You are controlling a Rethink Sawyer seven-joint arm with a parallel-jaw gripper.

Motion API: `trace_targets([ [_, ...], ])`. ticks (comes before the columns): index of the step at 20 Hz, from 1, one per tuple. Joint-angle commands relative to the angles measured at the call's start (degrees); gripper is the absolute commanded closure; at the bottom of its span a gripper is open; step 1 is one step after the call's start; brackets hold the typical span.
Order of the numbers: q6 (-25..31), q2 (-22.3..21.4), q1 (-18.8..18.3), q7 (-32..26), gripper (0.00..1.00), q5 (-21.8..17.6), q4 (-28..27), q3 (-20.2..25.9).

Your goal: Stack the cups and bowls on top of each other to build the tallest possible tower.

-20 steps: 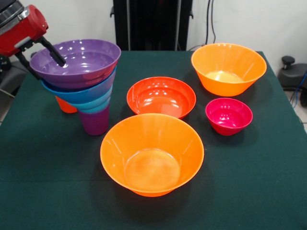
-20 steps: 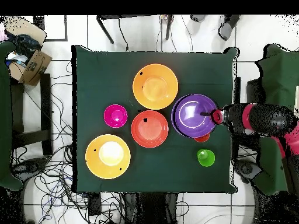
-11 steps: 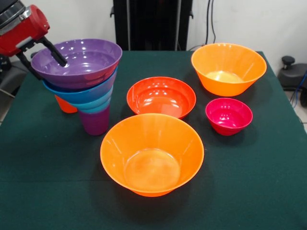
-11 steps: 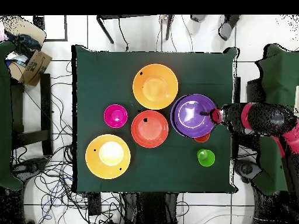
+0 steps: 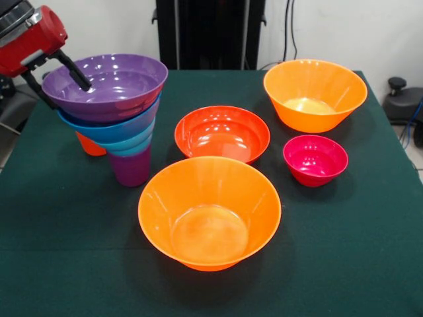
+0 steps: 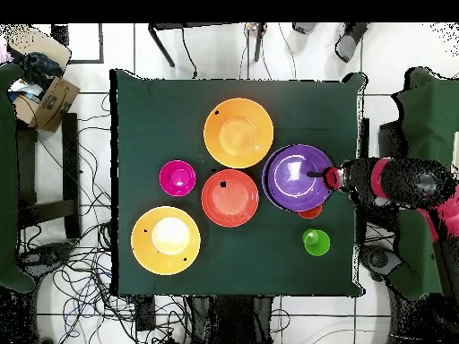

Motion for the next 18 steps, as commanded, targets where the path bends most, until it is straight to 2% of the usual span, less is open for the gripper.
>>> trace_targets([
  [1,-2.0,0.8,2.9,-4.4,0.0,-2.9,1.1,-2.8],
  [18,-0.9,-1.8,3.6,-1.8,0.0,-1.5,2.3,-2.6],
])
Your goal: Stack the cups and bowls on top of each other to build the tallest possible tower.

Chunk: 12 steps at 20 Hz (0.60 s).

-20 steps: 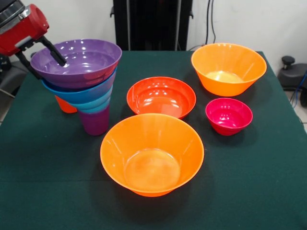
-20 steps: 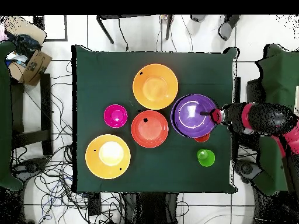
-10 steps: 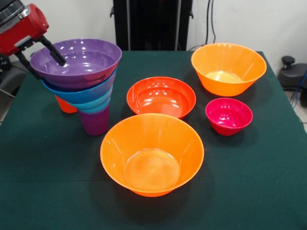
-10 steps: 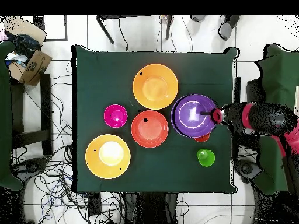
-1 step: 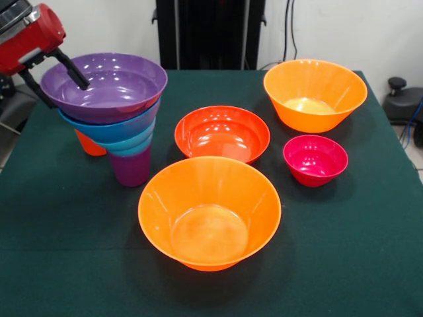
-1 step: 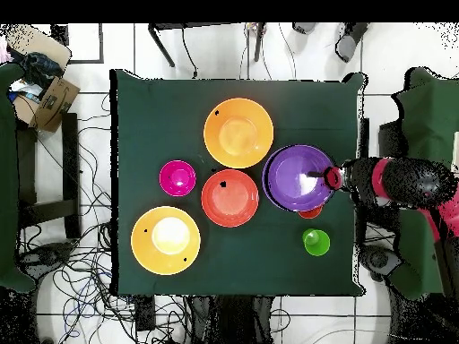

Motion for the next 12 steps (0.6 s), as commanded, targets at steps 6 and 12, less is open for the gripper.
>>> trace_targets([
  [6,-1.1,-2.6,3.8,-0.9,0.0,-1.6,2.5,-2.7],
  [12,-1.6,-2.4,4.5,-1.3,0.0,-2.0,1.1,-3.2],
])
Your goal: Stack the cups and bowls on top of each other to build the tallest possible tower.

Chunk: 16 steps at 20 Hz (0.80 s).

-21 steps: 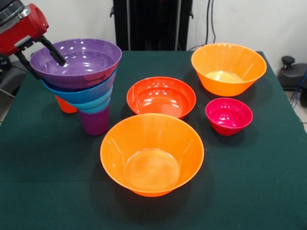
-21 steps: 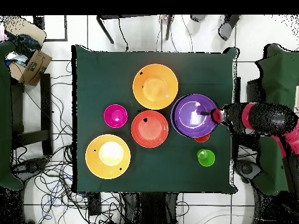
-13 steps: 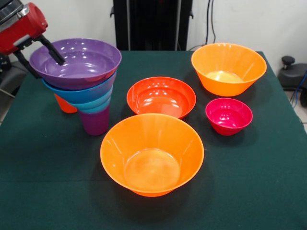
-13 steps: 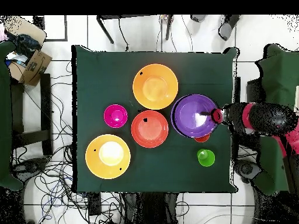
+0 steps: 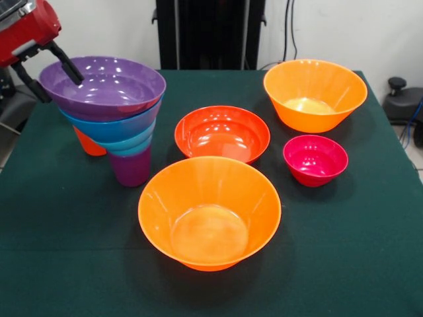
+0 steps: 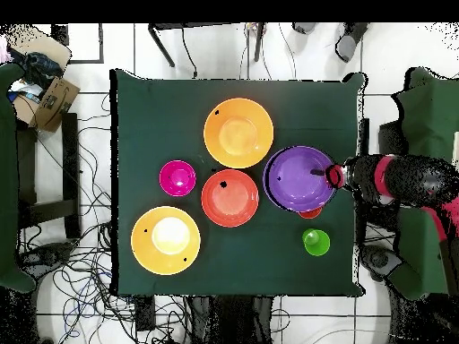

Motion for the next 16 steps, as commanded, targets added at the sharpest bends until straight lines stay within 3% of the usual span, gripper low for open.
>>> trace_targets([
  [1,-1.7,-0.4,3.8,-1.2,0.0,-2.0,1.1,-3.2],
  [16,0.3,-3.3,6.6,1.4,0.0,0.3,0.1,-3.8],
])
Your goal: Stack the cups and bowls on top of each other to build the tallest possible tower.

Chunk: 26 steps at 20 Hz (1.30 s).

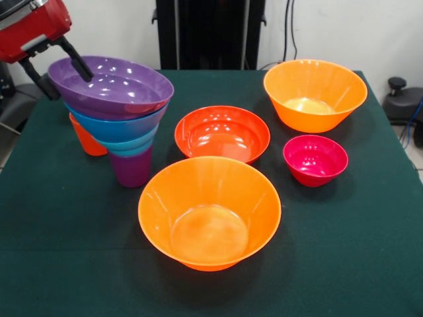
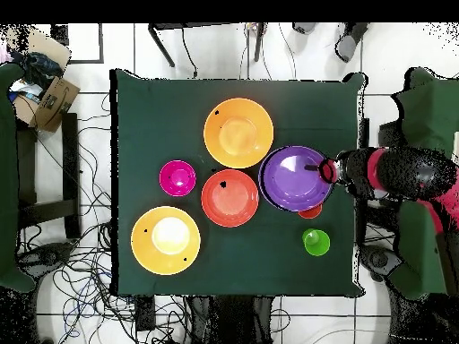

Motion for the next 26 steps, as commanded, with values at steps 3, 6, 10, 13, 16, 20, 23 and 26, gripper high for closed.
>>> trace_targets([
  [3,0.5,-1.6,4.9,1.3,0.0,-0.6,-1.3,-4.1],
  [6,1.4,-2.2,5.4,1.4,0.0,-0.1,-2.1,-4.2],
  [10,1.9,-2.1,6.1,1.3,0.0,0.3,-3.0,-4.6],
  [13,2.0,-2.4,6.4,1.4,0.0,0.6,-3.1,-4.8],
  [16,2.4,-2.9,6.8,1.7,0.0,1.0,-3.3,-5.1],
  [20,2.7,-3.0,7.2,1.4,0.0,0.8,-4.2,-5.5],
  [23,2.6,-1.9,7.6,0.5,0.0,0.1,-5.9,-5.8],
  [26,2.5,-0.9,7.8,-0.5,0.0,-0.4,-7.4,-6.2],
])
